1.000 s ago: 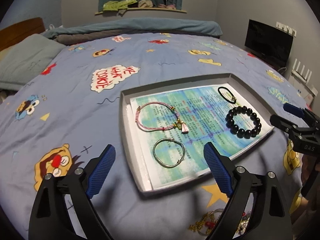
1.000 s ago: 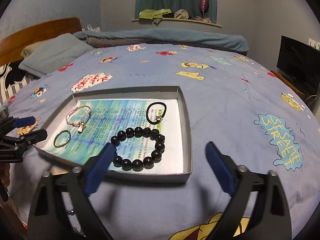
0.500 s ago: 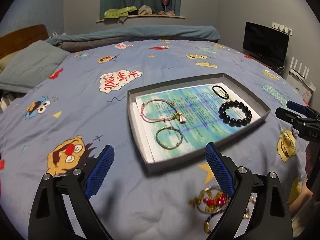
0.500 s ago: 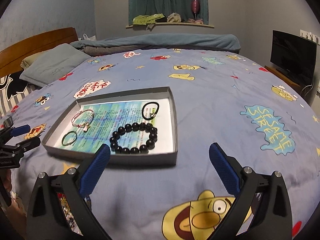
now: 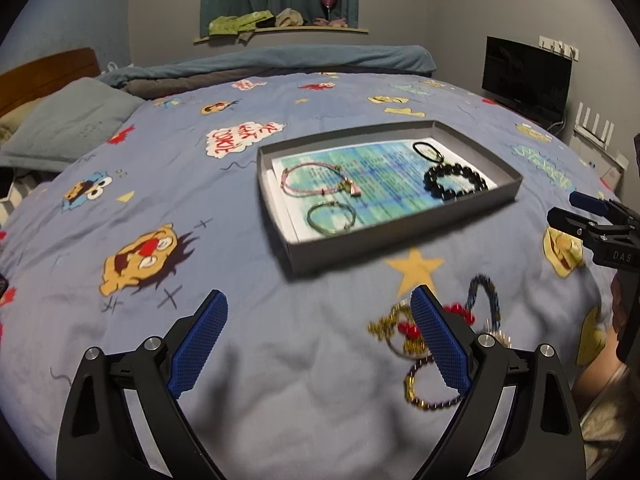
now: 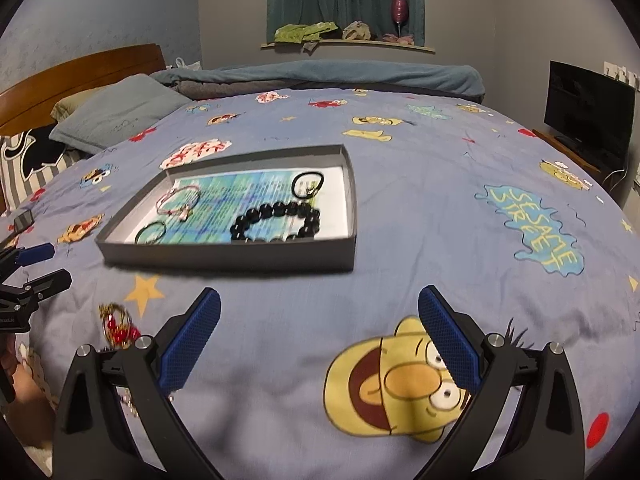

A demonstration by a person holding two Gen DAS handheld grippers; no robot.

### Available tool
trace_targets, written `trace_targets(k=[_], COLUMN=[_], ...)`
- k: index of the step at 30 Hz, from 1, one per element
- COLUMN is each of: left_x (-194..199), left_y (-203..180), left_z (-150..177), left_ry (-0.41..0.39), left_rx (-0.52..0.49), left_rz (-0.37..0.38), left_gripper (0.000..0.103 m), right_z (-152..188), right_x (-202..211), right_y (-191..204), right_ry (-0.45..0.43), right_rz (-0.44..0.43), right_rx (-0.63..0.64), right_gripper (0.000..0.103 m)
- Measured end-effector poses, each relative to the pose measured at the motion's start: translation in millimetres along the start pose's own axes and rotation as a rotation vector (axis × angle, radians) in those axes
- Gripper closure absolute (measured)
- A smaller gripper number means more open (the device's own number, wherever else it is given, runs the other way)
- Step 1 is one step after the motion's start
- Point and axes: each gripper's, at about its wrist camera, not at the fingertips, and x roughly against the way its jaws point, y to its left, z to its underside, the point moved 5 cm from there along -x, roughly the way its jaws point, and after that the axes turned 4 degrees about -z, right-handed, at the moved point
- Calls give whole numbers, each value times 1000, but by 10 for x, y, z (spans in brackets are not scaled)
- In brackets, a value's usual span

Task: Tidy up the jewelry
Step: 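Move both tools back toward the tangled necklaces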

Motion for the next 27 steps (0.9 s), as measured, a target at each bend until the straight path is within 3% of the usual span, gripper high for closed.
trace_targets(k=[14,21,25,27], left_x=[-70,-160,-169,-164], left_y=[-195,-226,-248,-267], left_z=[460,456,337,298], left_ry=[74,88,60,50], left_rx=[-14,-3,-1,-11], left_rz=[63,78,96,103], left_gripper=[10,11,15,25], right_z=[425,490,504,505], right_x=[-40,-90,-105,-95], right_y=[360,377,377,381], right_ry=[60,72,75,72], right_rz=[-53,-62,-62,-63], right_rx=[97,95,96,98], right_gripper=[5,5,5,5])
